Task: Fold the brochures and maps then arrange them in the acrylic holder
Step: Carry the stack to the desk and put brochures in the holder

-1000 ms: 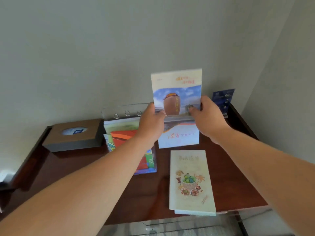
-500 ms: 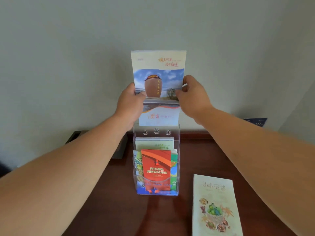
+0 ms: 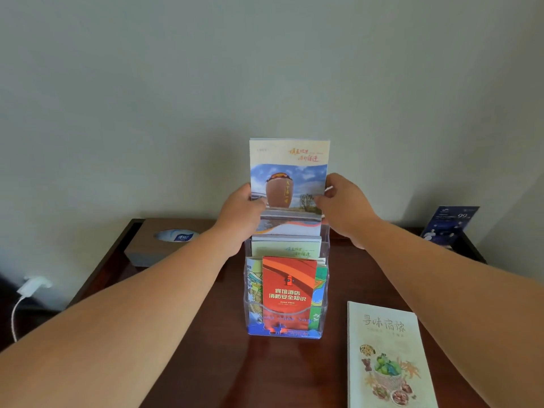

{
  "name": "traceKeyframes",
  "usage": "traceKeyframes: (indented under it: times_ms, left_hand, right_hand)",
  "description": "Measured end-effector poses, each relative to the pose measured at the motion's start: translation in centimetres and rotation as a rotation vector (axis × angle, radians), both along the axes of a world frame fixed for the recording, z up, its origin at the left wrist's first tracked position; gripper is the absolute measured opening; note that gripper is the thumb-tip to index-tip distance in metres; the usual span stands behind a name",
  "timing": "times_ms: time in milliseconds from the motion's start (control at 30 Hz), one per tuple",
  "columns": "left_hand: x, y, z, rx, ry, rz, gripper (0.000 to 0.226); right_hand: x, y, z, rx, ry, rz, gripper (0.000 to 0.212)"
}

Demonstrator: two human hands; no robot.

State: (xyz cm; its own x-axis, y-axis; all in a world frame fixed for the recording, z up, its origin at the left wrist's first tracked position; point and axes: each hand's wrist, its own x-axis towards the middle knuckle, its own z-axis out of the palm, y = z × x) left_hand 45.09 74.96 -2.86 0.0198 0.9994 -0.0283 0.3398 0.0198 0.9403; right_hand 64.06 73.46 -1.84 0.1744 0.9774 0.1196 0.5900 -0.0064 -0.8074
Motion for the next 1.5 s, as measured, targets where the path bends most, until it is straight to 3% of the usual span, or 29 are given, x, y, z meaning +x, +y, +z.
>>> traceKeyframes:
  times_ms: [133, 333, 467, 767, 1500]
  left_hand:
    - [-0.1, 0.1, -0.4, 0.023, 0.028, 0.012, 0.011]
    - [-0.5, 0.6, -1.1, 0.021, 0.078, -0.046, 0.029]
    - [-0.6, 0.5, -2.1, -0.014, 0.111, -0.058, 0.032]
    - [-0.8, 0.7, -3.2, -0.002, 0.295, 0.01, 0.017]
    - [-0.8, 0.2, -3.3, 0.041, 0.374, 0.012, 0.027]
  right_hand:
    - [0.0, -0.1, -1.5, -0.038, 0.002, -0.017, 0.006]
    - [-0.2, -0.3, -3.7, -0.11, -0.054, -0.058, 0.008]
    - [-0.4, -0.3, -3.6, -0.088, -0.03, -0.069, 0.025]
    - [-0.4, -1.0, -5.3, -0.168, -0.077, -0.079, 0.018]
    - [-0.6, 0.0, -6.3, -0.152, -0.123, -0.088, 0.011]
